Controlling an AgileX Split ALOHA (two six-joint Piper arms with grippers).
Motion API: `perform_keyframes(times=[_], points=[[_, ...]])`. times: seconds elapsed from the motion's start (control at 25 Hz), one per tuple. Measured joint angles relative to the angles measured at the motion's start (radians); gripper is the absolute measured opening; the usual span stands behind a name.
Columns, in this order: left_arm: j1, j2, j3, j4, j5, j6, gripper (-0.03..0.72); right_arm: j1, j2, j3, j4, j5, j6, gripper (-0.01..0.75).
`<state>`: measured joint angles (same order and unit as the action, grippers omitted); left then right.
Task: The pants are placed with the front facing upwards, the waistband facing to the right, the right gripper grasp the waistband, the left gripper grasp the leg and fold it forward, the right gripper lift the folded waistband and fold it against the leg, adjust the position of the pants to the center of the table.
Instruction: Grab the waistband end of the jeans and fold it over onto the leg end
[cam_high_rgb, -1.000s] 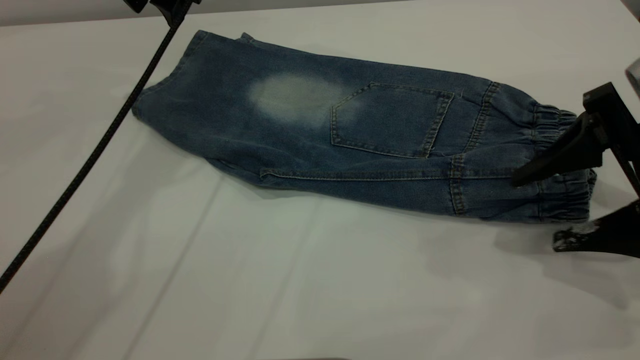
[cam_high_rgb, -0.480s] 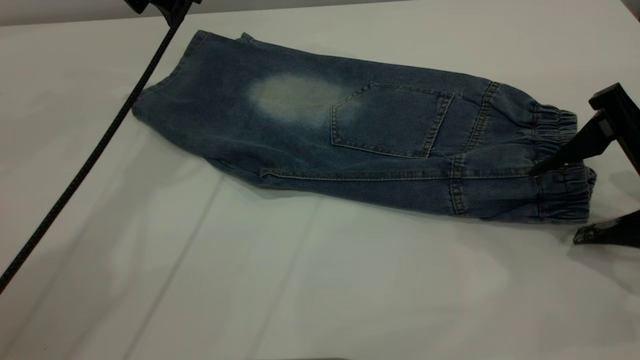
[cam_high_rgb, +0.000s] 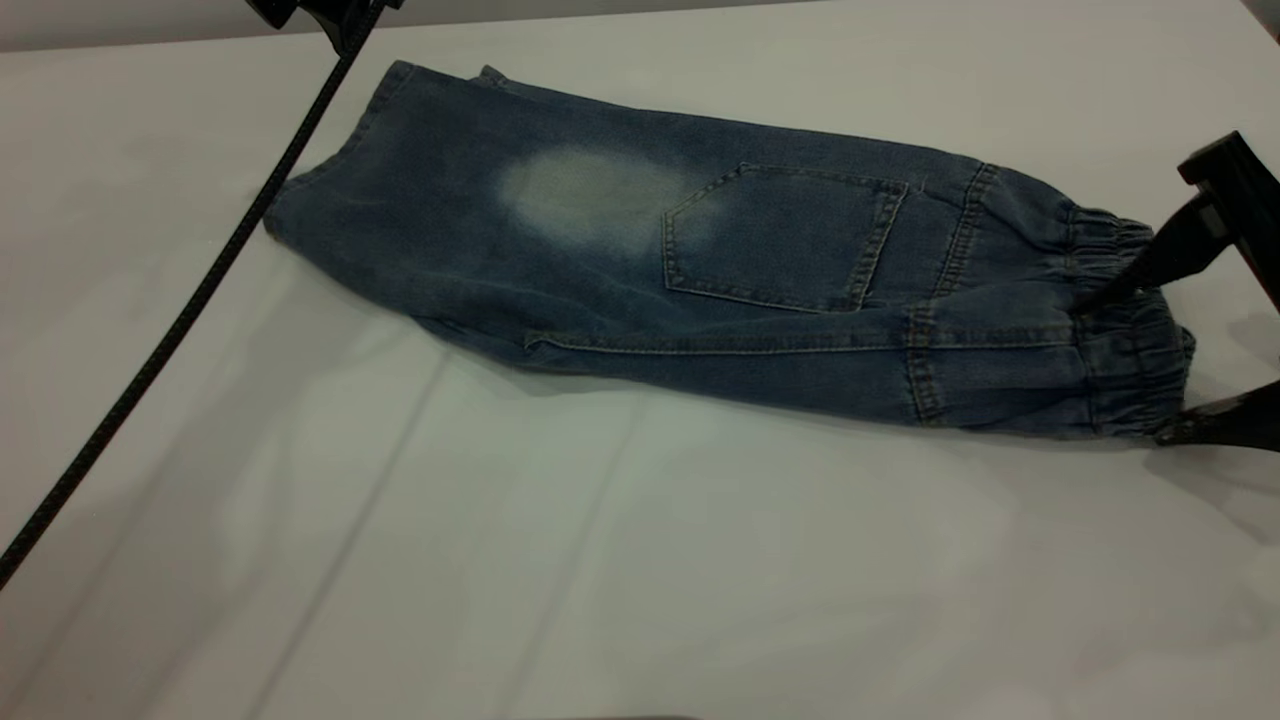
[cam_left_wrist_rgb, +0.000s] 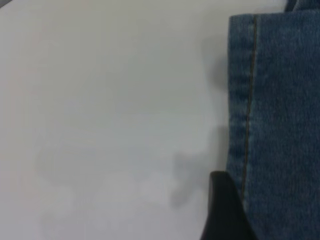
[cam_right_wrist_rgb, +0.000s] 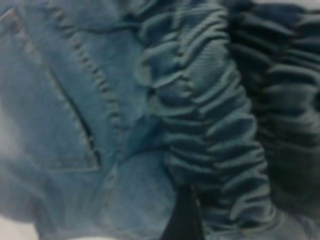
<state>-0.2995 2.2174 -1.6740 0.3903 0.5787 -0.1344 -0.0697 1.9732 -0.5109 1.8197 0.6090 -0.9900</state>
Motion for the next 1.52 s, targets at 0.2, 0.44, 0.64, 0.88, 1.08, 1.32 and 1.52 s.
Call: perform_keyframes(times=[0.2,0.44,0.64,0.88,1.08,1.32,1.52], points=[[0.0,0.0,0.0,0.0,0.002,0.0,0.4,0.0,0.0,0.0,0.0,-0.018,0.002,0.577],[-0.009,0.0,0.0,0.0,0.022,0.0,0.4,0.0,0.0,-0.017,-0.002,-0.039,0.011,0.545],[-0.044,0.0,0.0,0.0,0.026,0.024,0.399,0.0,0.0,-0.048,-0.002,-0.047,0.023,0.505],[-0.102,0.0,0.0,-0.021,0.034,0.029,0.399,0.0,0.0,-0.051,-0.002,-0.066,0.027,0.406],[-0.178,0.019,0.0,-0.101,0.025,0.072,0.399,0.0,0.0,-0.054,-0.001,-0.06,0.006,0.141],[-0.276,0.123,-0.002,-0.209,-0.011,0.088,0.399,0.0,0.0,-0.063,-0.001,0.004,-0.071,0.05],[-0.364,0.192,-0.002,-0.25,-0.054,0.134,0.399,0.0,0.0,-0.098,-0.001,0.136,-0.118,0.05]])
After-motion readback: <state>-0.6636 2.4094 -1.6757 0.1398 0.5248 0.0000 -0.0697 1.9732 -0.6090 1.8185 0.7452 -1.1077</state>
